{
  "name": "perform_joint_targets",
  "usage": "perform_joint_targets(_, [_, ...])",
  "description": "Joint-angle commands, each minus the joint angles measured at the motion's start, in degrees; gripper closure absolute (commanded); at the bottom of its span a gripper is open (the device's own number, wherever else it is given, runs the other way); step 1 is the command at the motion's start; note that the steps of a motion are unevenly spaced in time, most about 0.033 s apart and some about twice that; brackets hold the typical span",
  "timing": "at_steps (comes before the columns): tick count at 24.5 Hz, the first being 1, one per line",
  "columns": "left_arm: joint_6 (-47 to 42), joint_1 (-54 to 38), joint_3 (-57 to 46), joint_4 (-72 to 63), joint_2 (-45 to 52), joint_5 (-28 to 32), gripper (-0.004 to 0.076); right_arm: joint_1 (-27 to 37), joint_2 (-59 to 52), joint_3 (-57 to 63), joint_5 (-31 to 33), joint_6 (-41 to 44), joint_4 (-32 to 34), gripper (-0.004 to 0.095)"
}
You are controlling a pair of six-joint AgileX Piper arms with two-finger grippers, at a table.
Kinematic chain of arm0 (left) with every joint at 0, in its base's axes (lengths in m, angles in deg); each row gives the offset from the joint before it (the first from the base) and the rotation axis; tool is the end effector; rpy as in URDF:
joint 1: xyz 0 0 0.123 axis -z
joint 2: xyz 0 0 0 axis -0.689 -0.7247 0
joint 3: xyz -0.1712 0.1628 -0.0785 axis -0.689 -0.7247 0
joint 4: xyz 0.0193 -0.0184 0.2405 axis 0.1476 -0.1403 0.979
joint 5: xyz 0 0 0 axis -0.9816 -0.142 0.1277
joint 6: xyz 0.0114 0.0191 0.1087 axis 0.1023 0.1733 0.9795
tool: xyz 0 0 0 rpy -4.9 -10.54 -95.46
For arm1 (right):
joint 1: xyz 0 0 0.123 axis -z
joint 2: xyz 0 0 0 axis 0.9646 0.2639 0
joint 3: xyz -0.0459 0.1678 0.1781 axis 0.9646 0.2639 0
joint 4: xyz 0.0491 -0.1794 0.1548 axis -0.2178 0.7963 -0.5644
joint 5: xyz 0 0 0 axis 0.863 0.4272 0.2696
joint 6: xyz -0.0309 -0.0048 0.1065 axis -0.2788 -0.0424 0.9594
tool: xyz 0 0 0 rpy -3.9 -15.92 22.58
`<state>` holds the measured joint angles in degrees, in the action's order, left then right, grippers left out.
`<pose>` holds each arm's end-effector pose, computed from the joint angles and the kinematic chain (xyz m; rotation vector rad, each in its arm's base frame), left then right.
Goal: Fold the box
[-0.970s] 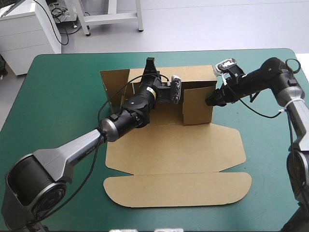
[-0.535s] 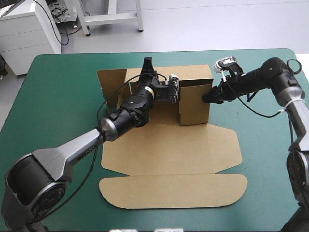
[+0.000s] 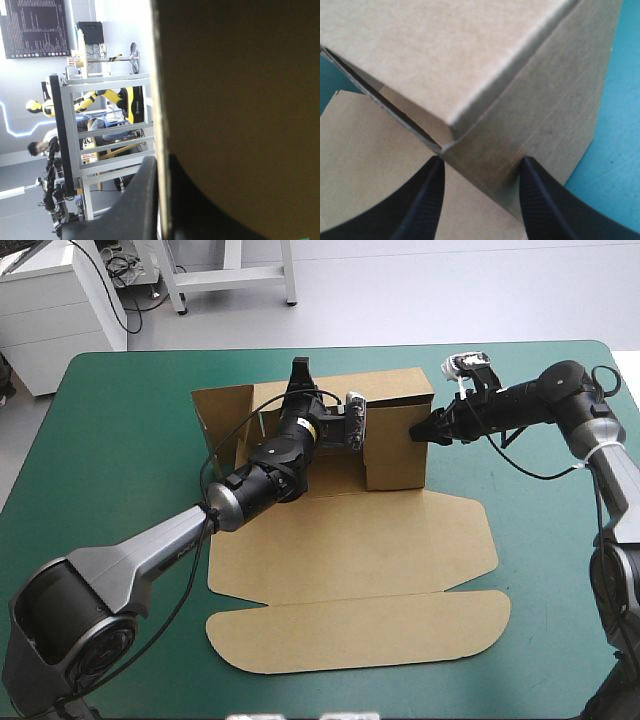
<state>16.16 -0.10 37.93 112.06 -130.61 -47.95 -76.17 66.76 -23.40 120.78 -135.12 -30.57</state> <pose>0.3430 -0.2522 0.2762 1.5169 1.3403 0.8132 0.3764 0.0842 0.2672 -0.6863 2.3037 0.8062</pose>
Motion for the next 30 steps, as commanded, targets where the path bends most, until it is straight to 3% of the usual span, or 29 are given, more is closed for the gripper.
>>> perform_joint_targets(1, [-0.35, 0.74, 1.55, -0.04, 2.37, 4.18, 0.0731, -0.46, -2.24, -1.29, -0.08, -0.15, -10.28, 0.0482])
perform_joint_targets(8, [-0.35, 0.74, 1.55, -0.04, 2.37, 4.49, 0.0731, -0.46, -2.19, -1.29, -0.79, -4.59, -11.14, 0.0482])
perform_joint_targets(15, [-0.35, 0.74, 1.55, -0.04, 2.37, 4.49, 0.0731, -0.46, -2.1, -1.29, -5.83, -8.98, -11.14, 0.0488])
perform_joint_targets(18, [-0.35, 0.74, 1.55, -0.04, 2.37, 4.49, 0.0731, -0.46, -2.1, -1.29, -7.27, -11.04, -11.14, 0.0588])
perform_joint_targets(20, [-0.35, 0.74, 1.55, -0.04, 2.37, 4.49, 0.0731, -0.46, -2.1, -1.29, -8.46, -12.08, -11.14, 0.0724])
perform_joint_targets(24, [-0.35, 0.74, 1.55, -0.04, 2.37, 4.49, 0.0731, -1.47, -2.1, -1.29, -10.63, -12.89, -11.14, 0.0893])
perform_joint_targets(30, [-0.35, 0.74, 1.55, -0.04, 2.37, 4.88, 0.0731, -5.35, -2.1, -1.29, -18.57, -10.28, -4.18, 0.0906])
